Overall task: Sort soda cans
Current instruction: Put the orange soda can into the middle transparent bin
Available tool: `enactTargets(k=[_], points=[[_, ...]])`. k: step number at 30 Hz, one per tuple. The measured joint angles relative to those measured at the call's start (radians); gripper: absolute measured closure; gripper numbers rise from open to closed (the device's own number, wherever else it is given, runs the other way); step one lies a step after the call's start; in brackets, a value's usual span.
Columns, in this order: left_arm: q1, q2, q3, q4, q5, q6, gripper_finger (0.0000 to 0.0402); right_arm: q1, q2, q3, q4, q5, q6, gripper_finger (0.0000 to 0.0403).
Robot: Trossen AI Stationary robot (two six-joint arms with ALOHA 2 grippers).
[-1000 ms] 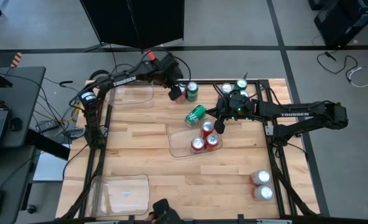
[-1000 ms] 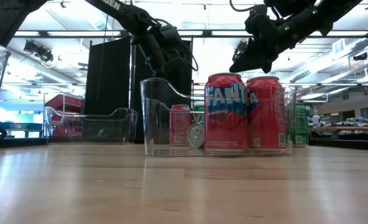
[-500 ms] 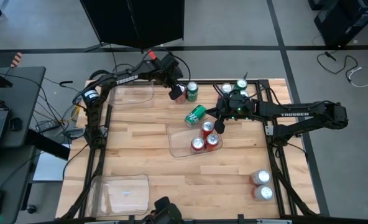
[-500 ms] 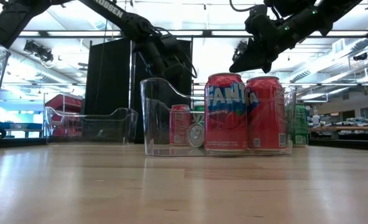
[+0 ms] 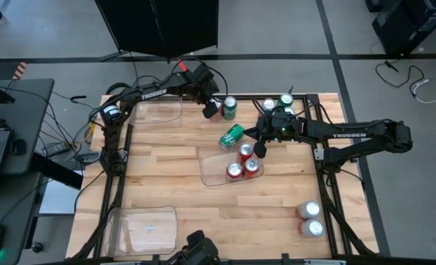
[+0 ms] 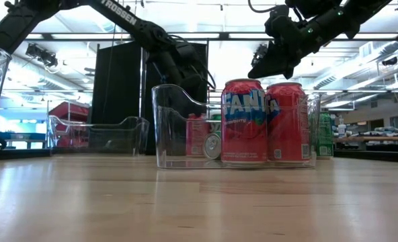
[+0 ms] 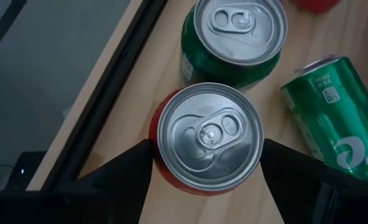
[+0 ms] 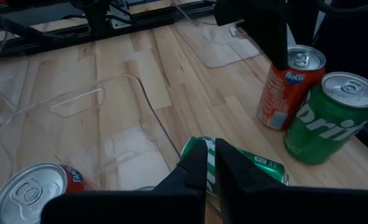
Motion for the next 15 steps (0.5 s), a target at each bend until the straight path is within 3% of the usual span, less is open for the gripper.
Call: enactTargets(k=[6,15], points=[[0.0,0.001,0.0,0.008,-0.013,0.03,0.0134,0.0,0.0,0.0,0.0,0.0,-0.005,0.0386],[0.001,0.002,-0.001,0.011,-0.022,0.044,0.0236,0.0,0.0,0.0,0.0,0.0,-0.007,0.0392]])
